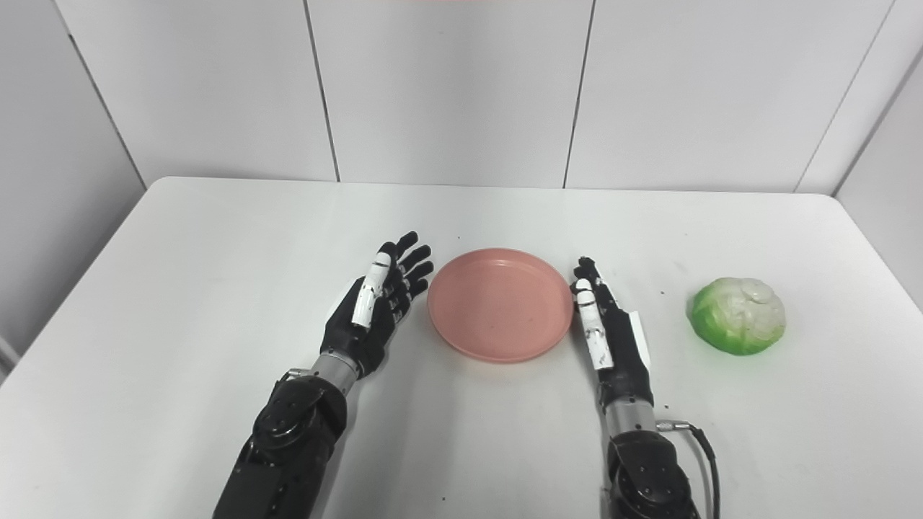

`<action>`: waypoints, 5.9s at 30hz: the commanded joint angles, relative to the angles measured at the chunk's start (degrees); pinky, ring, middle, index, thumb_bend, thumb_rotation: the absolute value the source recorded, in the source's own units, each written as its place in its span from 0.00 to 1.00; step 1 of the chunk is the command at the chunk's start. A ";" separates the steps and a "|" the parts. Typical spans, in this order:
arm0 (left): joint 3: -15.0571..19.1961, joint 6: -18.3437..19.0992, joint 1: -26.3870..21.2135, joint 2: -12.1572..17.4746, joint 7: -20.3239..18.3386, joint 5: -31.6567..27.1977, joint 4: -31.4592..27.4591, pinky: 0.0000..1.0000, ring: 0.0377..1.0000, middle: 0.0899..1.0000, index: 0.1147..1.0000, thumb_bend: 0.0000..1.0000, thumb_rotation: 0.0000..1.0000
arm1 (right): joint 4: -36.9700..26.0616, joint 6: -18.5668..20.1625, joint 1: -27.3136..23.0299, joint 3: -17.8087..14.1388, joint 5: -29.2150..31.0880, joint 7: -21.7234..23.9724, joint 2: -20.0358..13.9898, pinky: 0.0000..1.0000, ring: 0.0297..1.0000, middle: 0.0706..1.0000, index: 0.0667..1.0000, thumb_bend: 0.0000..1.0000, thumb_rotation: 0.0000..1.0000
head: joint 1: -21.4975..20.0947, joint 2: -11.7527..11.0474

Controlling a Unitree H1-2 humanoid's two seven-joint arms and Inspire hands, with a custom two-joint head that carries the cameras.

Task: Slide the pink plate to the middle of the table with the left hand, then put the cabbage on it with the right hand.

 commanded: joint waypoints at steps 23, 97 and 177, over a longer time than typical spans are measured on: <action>1.60 -1.56 -1.46 0.77 -3.38 -0.25 0.55 0.96 0.93 0.93 0.93 0.46 1.00 | 0.71 -1.49 -1.30 0.09 -2.68 -2.07 0.17 0.94 0.93 0.93 0.93 0.22 1.00 | -6.21 -0.83; 10.19 -16.19 -9.85 9.77 -16.58 -5.18 27.89 0.96 0.92 0.91 0.91 0.48 1.00 | -21.12 23.44 -3.37 -10.49 -33.20 0.13 -23.03 0.80 0.93 0.98 1.00 1.00 0.61 | -30.89 -4.97; 8.75 -8.73 -5.52 9.71 -14.62 -5.34 16.70 0.99 0.94 0.94 0.94 0.47 1.00 | 16.23 11.93 -13.32 3.82 -18.59 0.16 -25.89 0.50 0.47 0.46 0.44 0.53 0.00 | -25.81 -1.12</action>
